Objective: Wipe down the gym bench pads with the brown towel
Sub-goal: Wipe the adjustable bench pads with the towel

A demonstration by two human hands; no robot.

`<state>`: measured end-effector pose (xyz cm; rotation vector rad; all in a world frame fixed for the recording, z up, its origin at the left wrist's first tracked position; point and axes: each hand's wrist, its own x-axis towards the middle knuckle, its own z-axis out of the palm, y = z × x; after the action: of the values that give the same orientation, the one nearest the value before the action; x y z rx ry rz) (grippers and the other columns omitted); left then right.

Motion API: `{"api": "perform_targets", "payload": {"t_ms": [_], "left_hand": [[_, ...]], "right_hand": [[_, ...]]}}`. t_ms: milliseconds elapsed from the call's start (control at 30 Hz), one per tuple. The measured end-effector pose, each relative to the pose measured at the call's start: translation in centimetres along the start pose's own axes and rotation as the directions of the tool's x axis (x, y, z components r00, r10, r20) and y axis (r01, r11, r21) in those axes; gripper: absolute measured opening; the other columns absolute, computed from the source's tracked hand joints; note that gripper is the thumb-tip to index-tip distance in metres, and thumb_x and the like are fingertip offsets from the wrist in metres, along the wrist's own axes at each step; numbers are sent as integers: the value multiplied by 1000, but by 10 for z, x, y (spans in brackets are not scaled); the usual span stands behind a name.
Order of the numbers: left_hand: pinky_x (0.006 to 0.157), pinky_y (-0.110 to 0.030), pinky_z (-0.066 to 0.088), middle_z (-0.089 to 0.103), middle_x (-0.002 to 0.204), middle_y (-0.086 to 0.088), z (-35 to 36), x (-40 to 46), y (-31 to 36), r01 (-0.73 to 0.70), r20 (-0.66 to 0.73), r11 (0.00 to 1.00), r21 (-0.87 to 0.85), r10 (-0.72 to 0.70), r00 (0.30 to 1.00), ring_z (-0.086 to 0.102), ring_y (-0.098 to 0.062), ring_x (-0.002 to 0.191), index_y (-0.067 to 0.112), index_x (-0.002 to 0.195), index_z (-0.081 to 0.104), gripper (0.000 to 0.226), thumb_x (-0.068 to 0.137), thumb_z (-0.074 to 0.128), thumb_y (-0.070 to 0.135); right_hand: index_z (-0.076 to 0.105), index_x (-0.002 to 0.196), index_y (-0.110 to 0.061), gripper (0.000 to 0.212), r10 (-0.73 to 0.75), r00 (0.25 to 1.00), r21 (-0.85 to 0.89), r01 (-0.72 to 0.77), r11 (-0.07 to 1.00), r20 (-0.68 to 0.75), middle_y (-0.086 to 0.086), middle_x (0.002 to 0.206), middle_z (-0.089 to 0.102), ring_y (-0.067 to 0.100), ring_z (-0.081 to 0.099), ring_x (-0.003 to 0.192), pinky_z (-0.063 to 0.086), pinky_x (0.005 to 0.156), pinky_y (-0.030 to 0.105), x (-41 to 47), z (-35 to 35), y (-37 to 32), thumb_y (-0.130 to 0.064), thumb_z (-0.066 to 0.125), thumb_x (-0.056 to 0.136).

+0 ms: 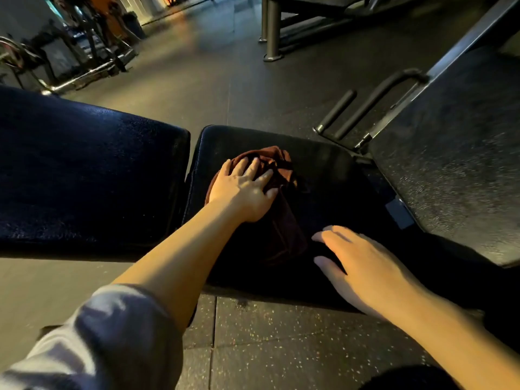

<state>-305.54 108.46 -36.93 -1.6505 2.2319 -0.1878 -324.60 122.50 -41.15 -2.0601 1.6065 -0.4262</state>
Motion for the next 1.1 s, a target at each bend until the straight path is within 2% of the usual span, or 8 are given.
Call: {"api": "perform_targets", "payload": {"t_ms": [167, 400, 500, 633, 733, 833, 967, 1100], "left_hand": [[123, -40, -9, -8, 166, 1, 0, -7, 7, 8, 39, 997, -72, -5, 999, -10, -18, 153, 30, 158, 3, 65, 103, 22, 58], [119, -34, -14, -8, 166, 5, 13, -55, 35, -45, -15, 987, -157, 43, 999, -12, -14, 152, 30, 158, 1, 62, 105, 26, 51], [120, -33, -11, -6, 166, 6, 15, -76, 47, -105, -59, 984, -142, 97, 994, -10, -13, 152, 30, 158, 0, 61, 105, 24, 49], [115, -26, -15, -16, 161, 11, 19, -95, 69, -198, -93, 955, -219, 181, 979, -10, -8, 151, 33, 156, -9, 62, 106, 26, 44], [114, -18, -2, -15, 158, 17, 14, -99, 97, -256, -128, 858, -446, 223, 967, 2, -8, 151, 32, 157, -5, 67, 105, 38, 37], [106, -4, 4, 5, 165, 12, -5, -90, 126, -262, -171, 616, -743, 203, 964, 5, 1, 146, 28, 157, 10, 66, 104, 48, 26], [99, 8, 1, 21, 163, 5, -35, -70, 158, -377, -312, 578, -724, 213, 926, 13, 6, 140, 20, 156, 21, 61, 103, 50, 15], [109, -3, 9, 24, 162, 3, -76, -50, 189, -481, -413, 507, -715, 250, 876, 20, -9, 148, 17, 156, 23, 56, 105, 45, 15]], "right_hand": [[42, 139, -31, 38, 76, 994, 113, -84, 990, 77, -12, 137, 48, 12, 52, 118, 42, 83, 24, -7, -6, -7, -41, 42, 103], [33, 150, -27, 52, 286, 952, 432, -305, 849, 108, -6, 135, 50, 13, 51, 116, 38, 88, 25, 10, -3, -4, -46, 42, 102], [32, 150, -27, 54, 333, 929, 641, -354, 681, 160, -5, 119, 51, 13, 52, 111, 42, 98, 31, 19, -1, 4, -42, 48, 101], [34, 149, -31, 52, 334, 915, 827, -363, 430, 227, 2, 131, 53, 18, 58, 111, 49, 99, 35, 21, -4, 16, -33, 54, 101], [47, 136, -36, 39, 309, 917, 886, -348, 307, 252, 2, 134, 55, 21, 58, 116, 48, 103, 41, 15, -8, 25, -32, 58, 99], [56, 125, -27, 26, 376, 903, 931, -299, 208, 206, 3, 126, 61, 21, 60, 114, 51, 99, 42, 8, -30, 41, -20, 56, 100], [56, 105, -31, 27, 437, 898, 935, -200, 292, 56, 0, 116, 62, 19, 62, 107, 54, 85, 38, -8, -71, 64, -5, 58, 97], [56, 102, -32, 37, 436, 880, 886, -43, 461, -185, 1, 111, 64, 15, 61, 104, 51, 86, 29, -20, -116, 80, 3, 61, 91]]}}
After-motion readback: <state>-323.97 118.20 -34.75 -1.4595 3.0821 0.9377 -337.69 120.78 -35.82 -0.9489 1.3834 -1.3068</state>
